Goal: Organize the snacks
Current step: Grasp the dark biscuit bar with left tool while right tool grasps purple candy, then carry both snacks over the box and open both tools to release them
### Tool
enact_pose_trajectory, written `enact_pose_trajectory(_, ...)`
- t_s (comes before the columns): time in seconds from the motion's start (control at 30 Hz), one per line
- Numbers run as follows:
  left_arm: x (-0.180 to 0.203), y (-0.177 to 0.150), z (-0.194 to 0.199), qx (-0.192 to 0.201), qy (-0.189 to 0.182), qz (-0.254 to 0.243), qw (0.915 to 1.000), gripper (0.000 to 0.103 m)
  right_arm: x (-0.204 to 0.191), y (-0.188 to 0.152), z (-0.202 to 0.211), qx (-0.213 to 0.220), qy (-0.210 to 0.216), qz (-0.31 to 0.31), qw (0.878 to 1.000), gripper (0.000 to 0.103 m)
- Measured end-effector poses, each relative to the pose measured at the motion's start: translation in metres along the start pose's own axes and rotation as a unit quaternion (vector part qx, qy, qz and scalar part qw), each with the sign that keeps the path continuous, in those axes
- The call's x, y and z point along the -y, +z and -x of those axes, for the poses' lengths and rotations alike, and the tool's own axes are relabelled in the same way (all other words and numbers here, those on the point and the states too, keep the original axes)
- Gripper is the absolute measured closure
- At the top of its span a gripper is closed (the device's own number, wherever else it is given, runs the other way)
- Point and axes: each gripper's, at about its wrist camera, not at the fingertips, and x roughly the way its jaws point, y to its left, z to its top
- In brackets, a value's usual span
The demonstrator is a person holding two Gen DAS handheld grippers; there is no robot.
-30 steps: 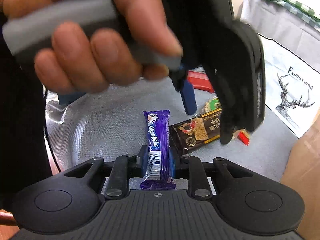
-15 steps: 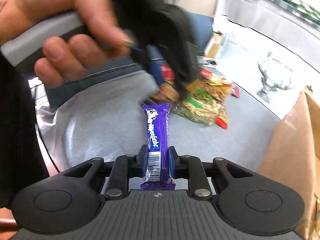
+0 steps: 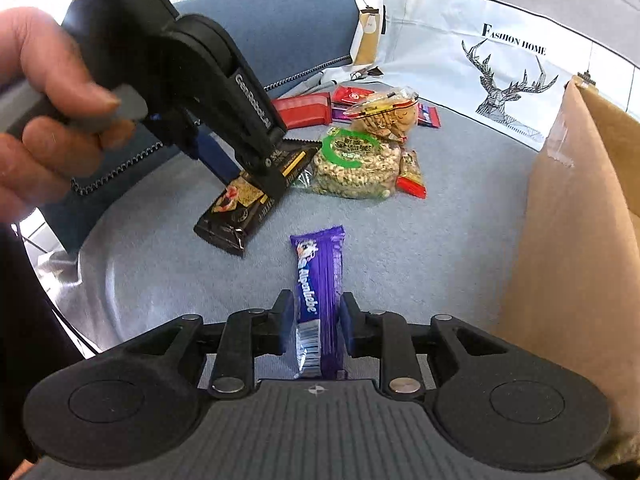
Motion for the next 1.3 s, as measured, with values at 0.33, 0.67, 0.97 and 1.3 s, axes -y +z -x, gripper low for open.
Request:
enact_pose_trajectory(0.33, 0.006, -0.002, -0.008, -0.012, 0.013, -0.016, 0.9997, 0.060, -0.001, 0.002, -0.012, -0.008, 0.008, 0.003, 1.000, 0.080)
enact_pose_trajectory(0.67, 0.002, -0.001, -0.008, -0.013, 0.020, -0.011, 0.9997, 0.060, 0.009, 0.000, -0.013, -0.013, -0.020, -0.012, 1.000, 0.086)
enact_pose_trajectory(0.97, -0.002, 0.001, 0.014, 0.040, 0.003, 0.006, 0.9992, 0.061, 0.007, 0.002, 0.000, 0.023, -0.026, -0.005, 0.999, 0.088)
enact_pose_trajectory(1.3, 0.012, -0.001, 0.064, 0.129, -0.007, -0.004, 0.9916, 0.061, 0.005, 0.020, 0.060, 0.119, -0.029, -0.009, 0.992, 0.088)
